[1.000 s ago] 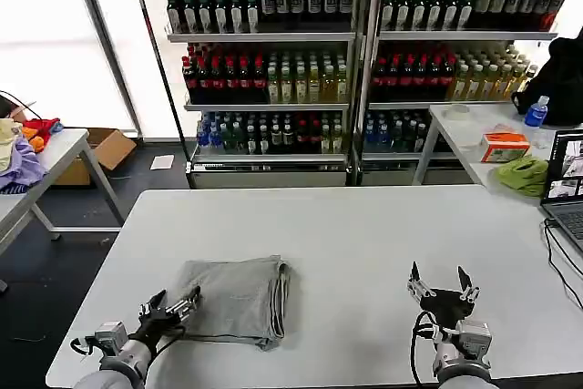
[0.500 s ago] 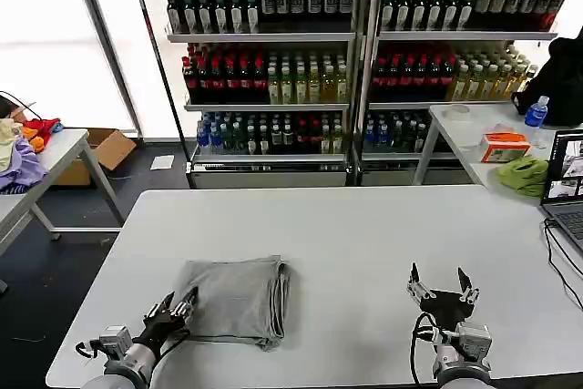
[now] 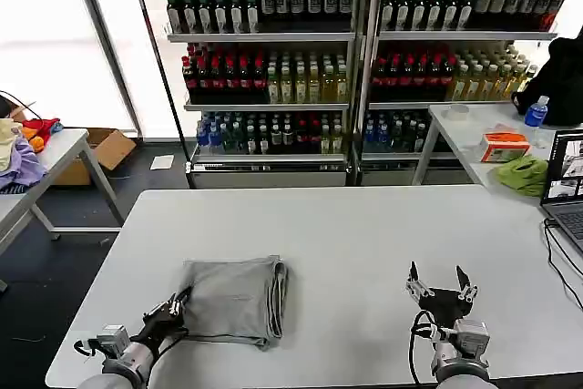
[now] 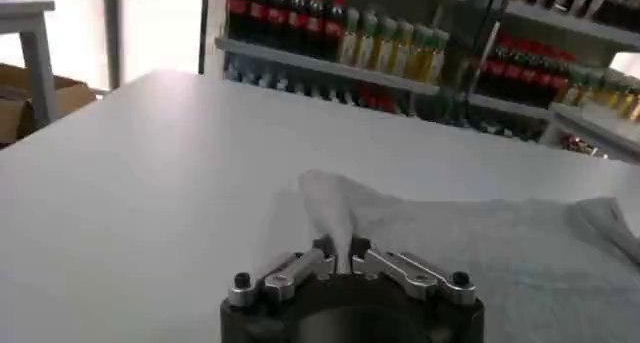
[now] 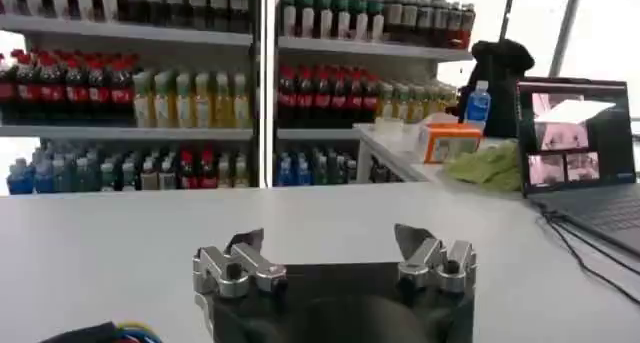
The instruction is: Fold and organize the clothes.
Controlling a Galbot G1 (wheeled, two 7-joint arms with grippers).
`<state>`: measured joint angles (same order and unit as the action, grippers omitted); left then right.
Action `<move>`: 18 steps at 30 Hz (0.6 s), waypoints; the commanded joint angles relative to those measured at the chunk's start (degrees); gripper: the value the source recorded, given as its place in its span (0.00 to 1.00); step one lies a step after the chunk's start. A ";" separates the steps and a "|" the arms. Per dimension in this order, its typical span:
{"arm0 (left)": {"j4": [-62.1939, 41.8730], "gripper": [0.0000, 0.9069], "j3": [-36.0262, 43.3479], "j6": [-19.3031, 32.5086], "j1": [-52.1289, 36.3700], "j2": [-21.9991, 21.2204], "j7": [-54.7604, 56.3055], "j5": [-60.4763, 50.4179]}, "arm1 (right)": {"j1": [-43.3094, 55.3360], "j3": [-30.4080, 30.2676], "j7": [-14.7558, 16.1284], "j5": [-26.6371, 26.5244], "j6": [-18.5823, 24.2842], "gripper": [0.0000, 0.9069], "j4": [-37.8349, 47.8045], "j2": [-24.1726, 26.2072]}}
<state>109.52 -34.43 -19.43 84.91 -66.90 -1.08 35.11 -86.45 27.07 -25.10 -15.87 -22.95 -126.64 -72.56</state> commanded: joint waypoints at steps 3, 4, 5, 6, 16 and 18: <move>-2.27 0.00 -15.24 0.45 -0.77 9.93 -2.06 4.41 | 0.72 -0.77 0.02 0.00 0.41 1.00 1.14 -0.12; -2.73 0.00 -16.93 0.54 -0.56 11.40 -2.04 4.92 | 0.89 -0.82 0.02 -0.06 0.41 1.00 1.22 -0.05; -3.53 0.00 -18.83 0.76 -0.33 12.45 -1.99 5.22 | 1.07 -0.86 0.02 -0.10 0.40 1.00 1.33 -0.01; -4.31 0.00 -20.37 1.05 0.03 13.82 -1.98 5.13 | 1.41 -0.90 0.03 -0.16 0.35 1.00 1.39 0.03; -11.09 0.00 -28.72 1.76 -2.09 23.86 -2.82 4.65 | 1.98 -2.13 -0.07 -0.14 0.10 1.00 1.23 -0.49; -10.93 0.00 -28.79 1.76 -2.03 24.13 -2.86 4.64 | 1.84 -2.08 -0.05 -0.11 0.05 1.00 0.99 -0.50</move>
<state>103.18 -53.33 -18.02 83.93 -52.54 -3.40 38.72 -84.84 25.39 -25.13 -16.00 -22.83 -125.44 -72.96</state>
